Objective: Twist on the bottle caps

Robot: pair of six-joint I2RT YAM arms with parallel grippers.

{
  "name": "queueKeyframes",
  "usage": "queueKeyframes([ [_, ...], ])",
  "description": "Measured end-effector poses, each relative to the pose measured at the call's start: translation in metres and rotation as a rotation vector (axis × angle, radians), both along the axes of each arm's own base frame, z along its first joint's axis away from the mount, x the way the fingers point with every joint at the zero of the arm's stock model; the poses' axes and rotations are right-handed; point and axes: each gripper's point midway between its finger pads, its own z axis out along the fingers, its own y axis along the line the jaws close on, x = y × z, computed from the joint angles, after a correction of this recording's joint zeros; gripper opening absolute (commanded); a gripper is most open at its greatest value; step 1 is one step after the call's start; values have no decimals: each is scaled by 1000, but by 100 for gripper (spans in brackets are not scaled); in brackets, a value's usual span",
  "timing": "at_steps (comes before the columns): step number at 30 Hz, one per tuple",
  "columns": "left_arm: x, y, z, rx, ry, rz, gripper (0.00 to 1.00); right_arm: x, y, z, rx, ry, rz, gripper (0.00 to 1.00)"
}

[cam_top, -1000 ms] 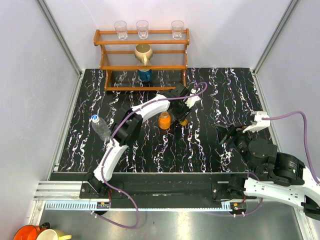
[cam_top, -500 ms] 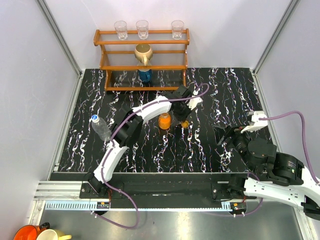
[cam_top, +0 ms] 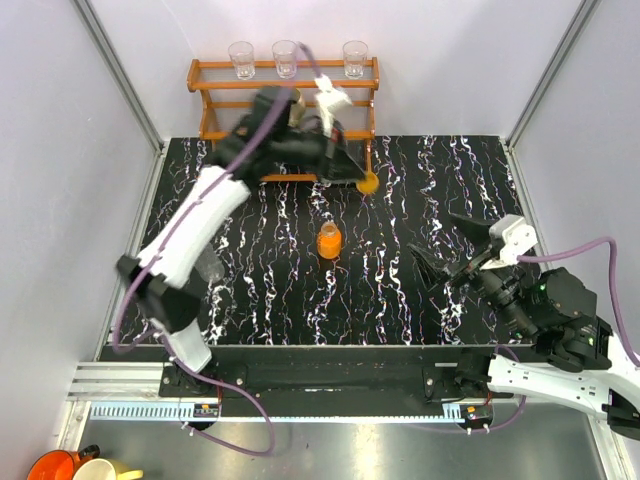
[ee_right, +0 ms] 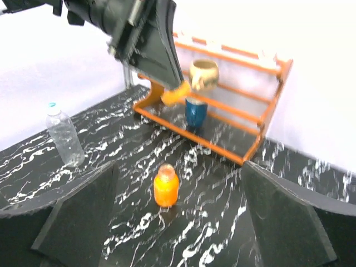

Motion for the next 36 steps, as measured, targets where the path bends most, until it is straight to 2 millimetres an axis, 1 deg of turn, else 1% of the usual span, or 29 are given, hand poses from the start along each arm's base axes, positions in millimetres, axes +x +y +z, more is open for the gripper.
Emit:
queueKeyframes([
  [1, -12, 13, 36, -99, -5, -19, 0, -1, 4, 8, -13, -47, 19, 100],
  [2, -8, 25, 47, -132, -2, 0, 0, -1, 9, 15, -27, -92, 38, 100],
  [3, -11, 39, 68, -210, 7, -2, 0, -1, 15, 21, -47, -135, 53, 100],
  [4, -17, 49, 80, -266, 31, -10, 0, -1, 22, 26, -64, -174, 71, 100],
  [6, -31, 59, 91, -370, 126, -58, 0, 0, 38, 32, -107, -243, 102, 100],
  [8, -41, 58, 89, -435, 241, -123, 0, 3, 58, 35, -152, -306, 130, 100],
  [9, -42, 56, 85, -451, 302, -145, 0, 5, 67, 35, -174, -328, 141, 100],
  [12, -39, 52, 61, -456, 506, -183, 0, 12, 95, 35, -239, -417, 163, 100],
  [14, -41, 53, 56, -451, 582, -191, 0, 15, 107, 34, -275, -461, 166, 100],
  [16, -47, 56, 60, -460, 603, -210, 0, 17, 115, 31, -312, -498, 173, 100],
  [18, -55, 60, 70, -476, 593, -232, 0, 17, 120, 31, -334, -534, 180, 100],
  [22, -77, 68, 90, -500, 551, -277, 0, 15, 120, 40, -339, -595, 172, 100],
  [25, -95, 71, 98, -508, 527, -310, 1, 15, 120, 42, -340, -627, 162, 100],
  [27, -107, 70, 100, -506, 528, -333, 1, 16, 121, 41, -347, -640, 158, 99],
  [30, -117, 66, 99, -499, 542, -360, 1, 16, 121, 43, -350, -660, 149, 96],
  [32, -121, 63, 95, -491, 561, -370, 1, 16, 122, 46, -347, -678, 141, 94],
  [36, -122, 61, 92, -485, 581, -370, 1, 13, 126, 53, -337, -718, 137, 90],
])
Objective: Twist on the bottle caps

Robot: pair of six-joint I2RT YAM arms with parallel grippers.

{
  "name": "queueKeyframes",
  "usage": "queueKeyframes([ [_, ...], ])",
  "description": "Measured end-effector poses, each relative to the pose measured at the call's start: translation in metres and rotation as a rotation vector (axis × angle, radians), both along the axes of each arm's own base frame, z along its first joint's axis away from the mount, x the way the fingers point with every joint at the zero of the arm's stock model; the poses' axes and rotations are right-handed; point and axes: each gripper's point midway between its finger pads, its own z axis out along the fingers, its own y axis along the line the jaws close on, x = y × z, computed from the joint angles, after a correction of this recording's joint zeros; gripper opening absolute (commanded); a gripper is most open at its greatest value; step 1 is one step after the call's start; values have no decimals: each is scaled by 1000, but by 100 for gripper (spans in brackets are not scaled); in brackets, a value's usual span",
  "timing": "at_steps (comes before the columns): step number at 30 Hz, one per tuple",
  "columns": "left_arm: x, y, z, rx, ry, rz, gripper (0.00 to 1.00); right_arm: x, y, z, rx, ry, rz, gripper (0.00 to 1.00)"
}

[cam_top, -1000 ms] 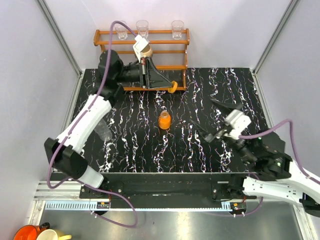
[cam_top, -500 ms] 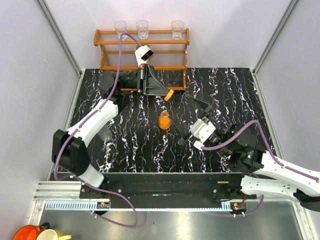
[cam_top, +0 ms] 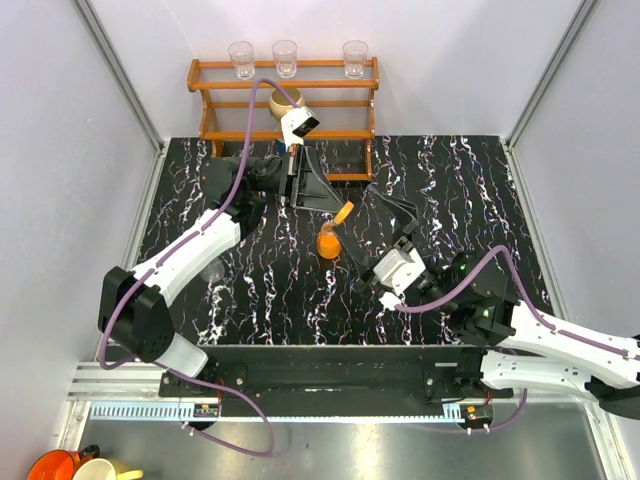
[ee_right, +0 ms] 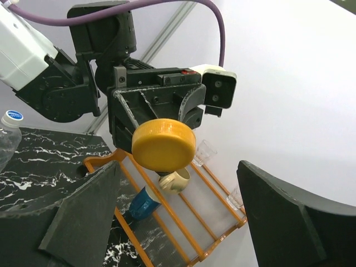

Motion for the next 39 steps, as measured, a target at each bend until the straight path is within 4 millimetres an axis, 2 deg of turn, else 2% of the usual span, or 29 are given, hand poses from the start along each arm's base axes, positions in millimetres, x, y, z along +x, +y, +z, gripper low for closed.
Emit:
queueKeyframes([
  [4, 0, 0, 1, -3, 4, 0, 1, -2, 5, 1, -3, -23, 9, 85],
  [8, 1, 0, 1, -10, 4, 0, 1, -3, 8, 2, 2, -31, 13, 78],
  [9, 1, -1, 1, -9, 7, 1, 1, -3, 8, 2, 3, -31, 15, 73],
  [15, 5, -3, -3, -4, 32, 1, 1, -2, 16, -1, 3, -34, 21, 64],
  [22, 4, -2, -2, -11, 25, 1, 1, -1, 19, -1, 13, -34, 23, 56],
  [31, 4, -2, -4, -11, 30, 1, 1, -2, 19, 1, 28, -25, 29, 52],
  [34, 4, -2, -5, -12, 30, 1, 4, -2, 18, 1, 33, -19, 31, 48],
  [36, 4, -2, -5, -11, 31, 1, 14, -2, 17, 1, 34, -13, 33, 46],
  [38, 4, -2, -5, -12, 26, 2, 35, -3, 17, 0, 34, -5, 36, 45],
  [39, 5, -2, -5, -11, 29, 4, 59, -3, 17, -1, 35, 0, 40, 45],
])
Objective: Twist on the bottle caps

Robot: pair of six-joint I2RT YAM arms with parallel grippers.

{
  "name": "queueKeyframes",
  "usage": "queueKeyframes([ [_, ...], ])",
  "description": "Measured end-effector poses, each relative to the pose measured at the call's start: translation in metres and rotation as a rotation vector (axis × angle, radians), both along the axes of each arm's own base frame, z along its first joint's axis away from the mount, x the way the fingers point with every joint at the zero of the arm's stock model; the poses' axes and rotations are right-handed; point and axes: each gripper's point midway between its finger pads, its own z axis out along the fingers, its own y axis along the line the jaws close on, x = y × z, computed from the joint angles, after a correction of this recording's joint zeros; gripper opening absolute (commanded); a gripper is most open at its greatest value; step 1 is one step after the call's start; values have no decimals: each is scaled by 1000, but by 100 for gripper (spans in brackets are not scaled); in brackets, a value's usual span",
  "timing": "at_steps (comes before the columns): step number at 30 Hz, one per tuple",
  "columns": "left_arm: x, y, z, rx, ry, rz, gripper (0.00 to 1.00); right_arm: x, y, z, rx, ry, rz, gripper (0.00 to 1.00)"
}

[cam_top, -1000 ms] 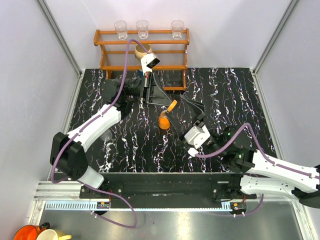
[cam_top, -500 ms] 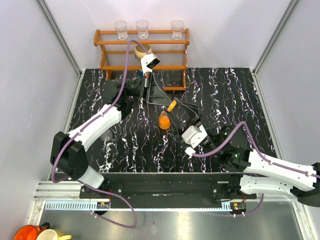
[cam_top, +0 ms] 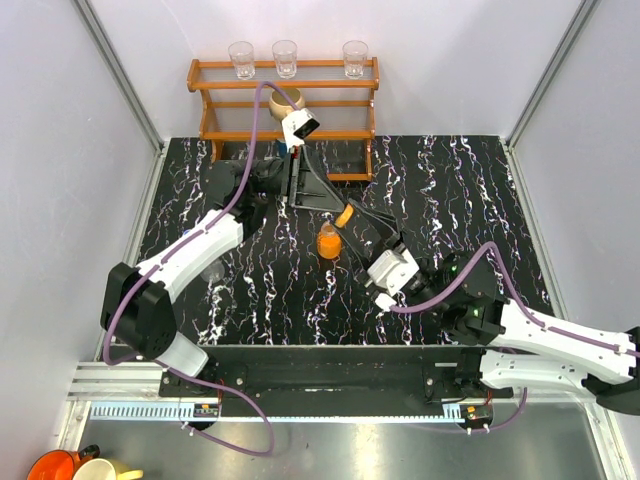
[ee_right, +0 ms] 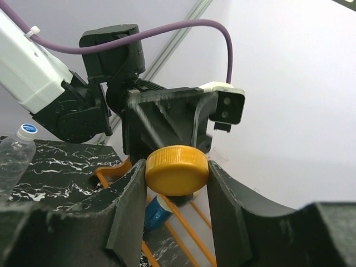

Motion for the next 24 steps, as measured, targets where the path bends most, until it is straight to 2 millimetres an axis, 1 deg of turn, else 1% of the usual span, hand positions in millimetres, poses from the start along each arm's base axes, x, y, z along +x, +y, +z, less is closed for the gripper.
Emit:
queueKeyframes([
  [1, 1, 0, 0, -1, -5, 5, 66, -1, 0, 0, 1, 5, 4, 45],
  [2, 3, 0, -1, -1, -7, 10, 69, -1, -1, -1, 1, 10, 8, 44],
  [3, 6, 1, -1, 3, -2, 18, 76, -2, -2, -1, 2, 17, 10, 44],
  [8, 24, 9, -5, 11, -4, 75, 89, -6, -11, -2, 14, 56, 22, 43],
  [10, 33, 12, -8, 19, -4, 103, 98, -8, -16, -2, 21, 76, 31, 43],
  [12, 45, 15, -14, 31, -18, 142, 98, -11, -22, -2, 36, 107, 37, 43],
  [14, 62, 18, -27, 60, -47, 199, 99, -14, -28, -1, 47, 140, 47, 43],
  [16, 87, 21, -51, 137, -61, 286, 99, -17, -33, 2, 58, 165, 58, 43],
  [17, 99, 20, -61, 169, -95, 335, 99, -18, -35, 4, 64, 180, 62, 43],
  [18, 115, 21, -73, 210, -143, 410, 99, -19, -38, 5, 73, 193, 63, 43],
  [19, 129, 23, -90, 262, -205, 477, 99, -19, -40, 6, 77, 205, 63, 44],
  [21, 144, 28, -126, 371, -316, 558, 99, -19, -43, 6, 82, 229, 65, 44],
  [22, 147, 30, -140, 407, -351, 573, 99, -20, -43, 6, 85, 235, 67, 44],
  [23, 150, 34, -164, 468, -392, 587, 99, -20, -44, 5, 85, 244, 68, 44],
  [24, 150, 38, -183, 518, -412, 588, 99, -19, -45, 5, 87, 253, 64, 44],
])
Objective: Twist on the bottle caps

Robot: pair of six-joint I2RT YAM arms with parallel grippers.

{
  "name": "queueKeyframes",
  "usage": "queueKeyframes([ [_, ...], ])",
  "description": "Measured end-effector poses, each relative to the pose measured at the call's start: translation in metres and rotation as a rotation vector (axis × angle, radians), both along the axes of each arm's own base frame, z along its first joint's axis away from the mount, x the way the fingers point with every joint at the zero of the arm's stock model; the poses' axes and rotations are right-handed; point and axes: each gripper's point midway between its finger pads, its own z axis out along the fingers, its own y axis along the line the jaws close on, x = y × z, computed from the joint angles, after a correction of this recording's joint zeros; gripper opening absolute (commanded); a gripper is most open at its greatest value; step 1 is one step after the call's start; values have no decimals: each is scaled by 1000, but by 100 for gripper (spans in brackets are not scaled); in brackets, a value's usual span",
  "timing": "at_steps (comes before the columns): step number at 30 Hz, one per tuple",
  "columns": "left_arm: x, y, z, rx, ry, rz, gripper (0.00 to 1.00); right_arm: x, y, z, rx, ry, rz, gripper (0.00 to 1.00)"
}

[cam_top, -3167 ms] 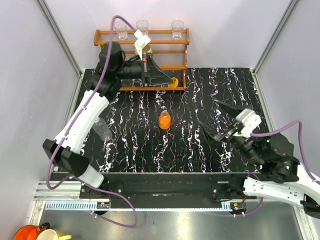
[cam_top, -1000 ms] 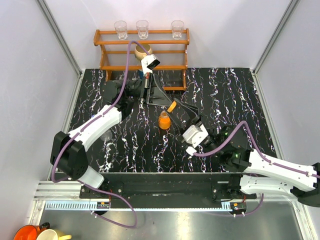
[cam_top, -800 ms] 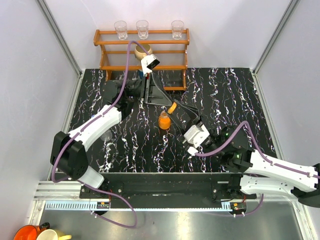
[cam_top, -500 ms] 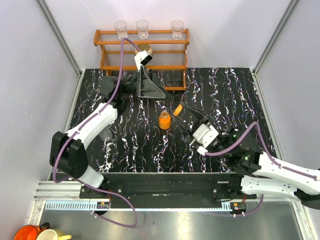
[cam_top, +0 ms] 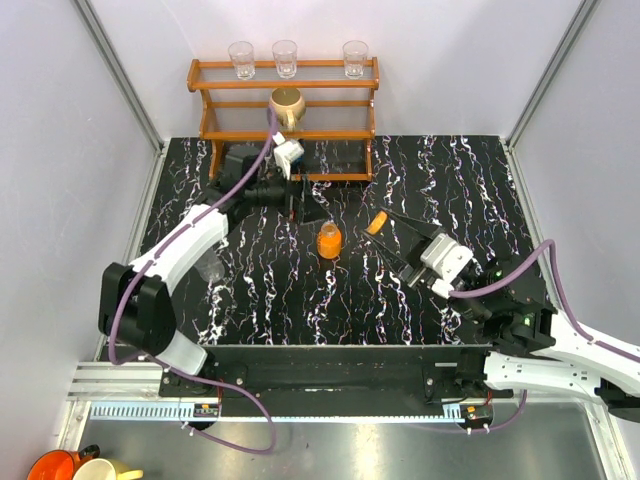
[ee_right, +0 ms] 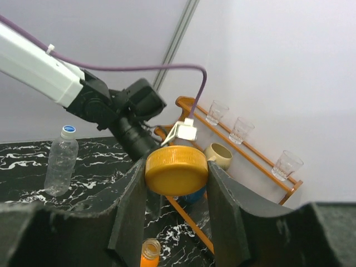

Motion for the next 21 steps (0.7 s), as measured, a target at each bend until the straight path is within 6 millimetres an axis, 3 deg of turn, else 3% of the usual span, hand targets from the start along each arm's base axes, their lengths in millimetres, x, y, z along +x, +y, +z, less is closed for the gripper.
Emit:
queueKeyframes([
  [5, 0, 4, -82, 210, -13, -18, 99, 2, 1, -7, -14, 26, -9, 44],
  [8, -7, -1, -110, 282, -33, -38, 99, 3, 2, -10, -21, 34, -9, 44],
  [12, -8, -9, -122, 324, -100, -40, 99, 4, 2, -12, -23, 45, -16, 44],
  [21, 24, -12, -143, 395, -179, 56, 99, 4, -6, -10, -9, 54, -26, 45],
])
